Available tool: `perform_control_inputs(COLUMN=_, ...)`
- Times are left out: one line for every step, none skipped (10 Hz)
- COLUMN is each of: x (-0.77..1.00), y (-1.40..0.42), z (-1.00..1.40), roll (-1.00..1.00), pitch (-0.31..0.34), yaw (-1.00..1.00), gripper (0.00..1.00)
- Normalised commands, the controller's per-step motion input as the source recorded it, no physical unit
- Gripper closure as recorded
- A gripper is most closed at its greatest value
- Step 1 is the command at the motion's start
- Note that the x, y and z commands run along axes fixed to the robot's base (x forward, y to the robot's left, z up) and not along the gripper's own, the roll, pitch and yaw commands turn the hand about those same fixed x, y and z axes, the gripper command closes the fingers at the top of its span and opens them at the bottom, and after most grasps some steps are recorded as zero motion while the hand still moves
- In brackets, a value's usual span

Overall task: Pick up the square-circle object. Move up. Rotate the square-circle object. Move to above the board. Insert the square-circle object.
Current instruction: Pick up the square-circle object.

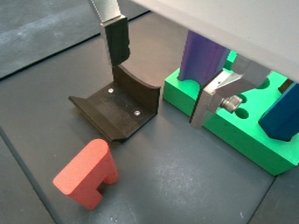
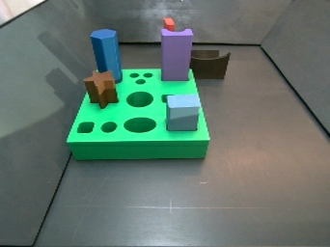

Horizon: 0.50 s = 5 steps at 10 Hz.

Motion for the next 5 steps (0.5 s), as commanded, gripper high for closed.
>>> perform_control_inputs(x=0.20, y=0.23, z=-0.42, roll=-0.05, pitch=0.167, yaw=0.00, gripper=0.00)
perform_control_inputs(x=0.39, y=0.45, z=-0.54, roll=-0.10, pitch=0.210, yaw=0.00, gripper=0.00)
perform_control_inputs(x=0.54, y=0.50, z=-0.45, roll=-0.16, pitch=0.236, yaw=0.03, gripper=0.00)
perform_control_inputs(x=0.57, y=0.50, z=-0.37, roll=-0.17, pitch=0.244, yaw=0.01, gripper=0.00)
perform_control_inputs(x=0.49, y=0.55, z=-0.36, roll=-0.18, pitch=0.227, yaw=0.02, gripper=0.00)
